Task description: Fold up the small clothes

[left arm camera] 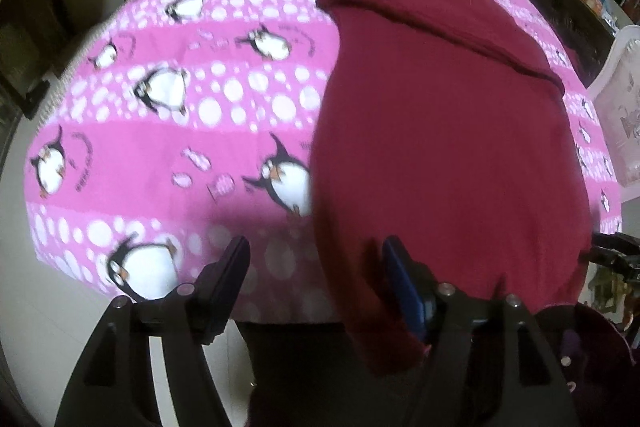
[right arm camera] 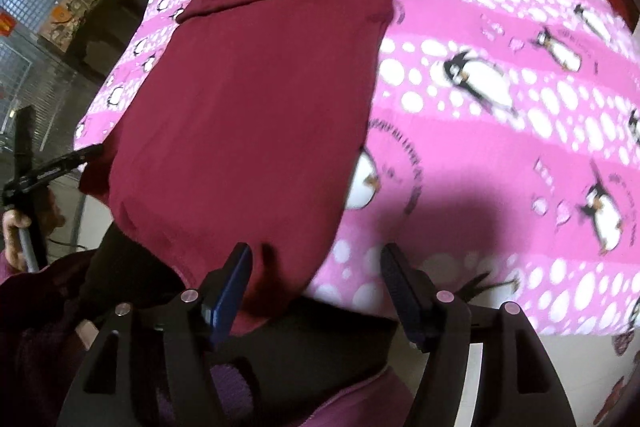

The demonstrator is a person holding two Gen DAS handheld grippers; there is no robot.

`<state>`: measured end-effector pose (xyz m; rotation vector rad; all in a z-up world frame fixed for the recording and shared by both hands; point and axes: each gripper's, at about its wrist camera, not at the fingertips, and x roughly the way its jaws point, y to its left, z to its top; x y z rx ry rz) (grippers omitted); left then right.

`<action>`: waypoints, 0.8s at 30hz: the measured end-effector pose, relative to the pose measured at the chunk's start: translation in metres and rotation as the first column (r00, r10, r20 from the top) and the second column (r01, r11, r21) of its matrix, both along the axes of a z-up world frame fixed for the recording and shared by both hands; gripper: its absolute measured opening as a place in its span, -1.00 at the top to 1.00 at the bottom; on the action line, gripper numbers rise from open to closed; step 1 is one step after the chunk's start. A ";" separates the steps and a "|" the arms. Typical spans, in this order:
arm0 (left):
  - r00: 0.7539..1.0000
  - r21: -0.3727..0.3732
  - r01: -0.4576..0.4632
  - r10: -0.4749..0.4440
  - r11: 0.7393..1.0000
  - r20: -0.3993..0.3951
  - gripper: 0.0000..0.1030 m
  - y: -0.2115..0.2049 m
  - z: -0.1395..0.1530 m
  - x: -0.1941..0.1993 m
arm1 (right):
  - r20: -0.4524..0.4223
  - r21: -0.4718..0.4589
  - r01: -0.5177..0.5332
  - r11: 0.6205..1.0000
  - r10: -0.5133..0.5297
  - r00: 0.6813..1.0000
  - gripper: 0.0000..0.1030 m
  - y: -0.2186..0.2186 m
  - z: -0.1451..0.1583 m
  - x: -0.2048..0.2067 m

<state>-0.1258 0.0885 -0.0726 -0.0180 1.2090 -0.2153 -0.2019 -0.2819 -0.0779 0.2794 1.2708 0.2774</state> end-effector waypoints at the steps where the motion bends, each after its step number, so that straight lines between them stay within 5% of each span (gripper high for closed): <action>1: 1.000 -0.002 0.002 -0.002 1.000 -0.014 -0.32 -0.001 -0.003 -0.001 | -0.010 0.016 -0.003 1.000 0.003 1.000 -0.39 0.000 -0.003 -0.002; 9: 0.999 -0.027 0.001 -0.002 1.000 -0.037 -0.32 -0.003 -0.009 -0.003 | -0.056 0.162 -0.036 0.986 0.046 0.997 -0.39 0.017 -0.023 -0.009; 17: 0.999 -0.016 0.011 -0.011 1.000 -0.046 -0.32 -0.006 -0.012 -0.002 | -0.001 0.125 -0.136 0.983 0.137 0.991 -0.27 0.041 -0.006 -0.007; 24: 0.999 -0.002 0.021 -0.021 1.000 -0.048 -0.32 -0.008 -0.015 -0.001 | -0.005 0.145 -0.091 0.985 0.093 0.996 -0.22 0.039 -0.020 -0.001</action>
